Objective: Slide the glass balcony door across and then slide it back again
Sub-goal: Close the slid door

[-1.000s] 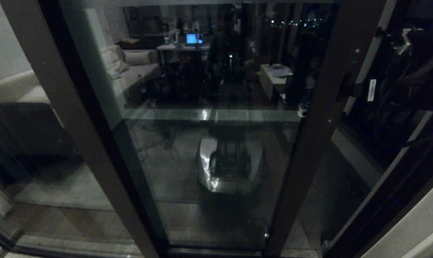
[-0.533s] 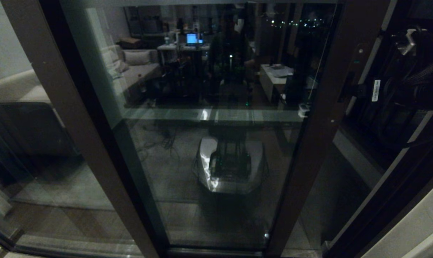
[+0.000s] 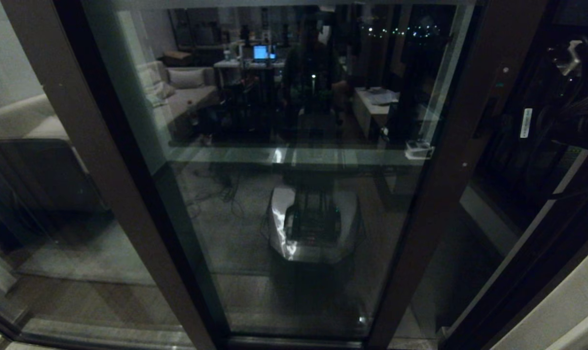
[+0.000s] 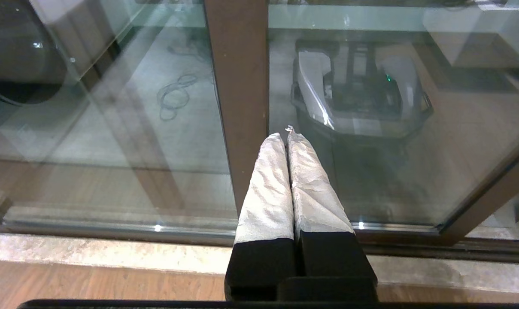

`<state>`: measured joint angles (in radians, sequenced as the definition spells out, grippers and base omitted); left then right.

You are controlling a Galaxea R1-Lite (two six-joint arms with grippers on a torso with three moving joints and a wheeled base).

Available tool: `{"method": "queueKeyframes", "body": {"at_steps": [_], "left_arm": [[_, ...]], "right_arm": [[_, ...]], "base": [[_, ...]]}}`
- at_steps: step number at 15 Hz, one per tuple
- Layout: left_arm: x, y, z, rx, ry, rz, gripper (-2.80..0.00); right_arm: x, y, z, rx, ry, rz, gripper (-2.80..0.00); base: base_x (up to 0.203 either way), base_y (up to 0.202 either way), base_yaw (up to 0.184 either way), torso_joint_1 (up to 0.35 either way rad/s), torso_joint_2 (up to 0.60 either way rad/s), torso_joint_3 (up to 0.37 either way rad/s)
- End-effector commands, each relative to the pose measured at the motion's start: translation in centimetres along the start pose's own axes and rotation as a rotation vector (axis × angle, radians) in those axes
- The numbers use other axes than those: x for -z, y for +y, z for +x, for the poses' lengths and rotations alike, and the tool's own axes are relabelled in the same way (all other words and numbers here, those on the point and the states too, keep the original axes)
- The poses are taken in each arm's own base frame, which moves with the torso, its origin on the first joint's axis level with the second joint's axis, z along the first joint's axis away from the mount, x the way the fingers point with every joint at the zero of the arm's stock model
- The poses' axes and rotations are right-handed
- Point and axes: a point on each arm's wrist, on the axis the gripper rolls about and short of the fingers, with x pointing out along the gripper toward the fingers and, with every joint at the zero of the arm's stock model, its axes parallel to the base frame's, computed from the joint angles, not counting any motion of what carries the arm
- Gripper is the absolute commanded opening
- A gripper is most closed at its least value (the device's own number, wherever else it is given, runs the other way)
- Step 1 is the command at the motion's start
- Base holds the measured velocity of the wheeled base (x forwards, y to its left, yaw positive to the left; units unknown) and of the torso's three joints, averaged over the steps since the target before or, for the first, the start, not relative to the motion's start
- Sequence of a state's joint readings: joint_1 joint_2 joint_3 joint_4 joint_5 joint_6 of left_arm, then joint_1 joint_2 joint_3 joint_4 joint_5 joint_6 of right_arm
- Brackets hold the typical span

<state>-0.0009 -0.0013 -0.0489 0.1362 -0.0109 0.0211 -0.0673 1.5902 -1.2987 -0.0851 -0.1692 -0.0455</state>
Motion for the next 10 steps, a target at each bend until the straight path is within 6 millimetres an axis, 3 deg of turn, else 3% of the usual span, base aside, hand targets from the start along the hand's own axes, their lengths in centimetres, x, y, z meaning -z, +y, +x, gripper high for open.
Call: {"method": "queueKeyframes", "body": {"at_steps": [1, 10], "left_arm": [[0.0, 0.0, 0.0, -0.001, 0.001, 0.0, -2.8], [0.0, 0.0, 0.0, 0.0, 0.001, 0.0, -2.8]], "right_arm": [[0.1, -0.7, 0.1, 0.003, 0.002, 0.004, 0.0], [0.2, -2.7, 0.5, 0.044, -0.021, -0.004, 0.0]], "base": [[0.0, 0.0, 0.0, 0.0, 0.0, 0.0], [0.0, 0.0, 0.0, 0.0, 0.0, 0.0]]}}
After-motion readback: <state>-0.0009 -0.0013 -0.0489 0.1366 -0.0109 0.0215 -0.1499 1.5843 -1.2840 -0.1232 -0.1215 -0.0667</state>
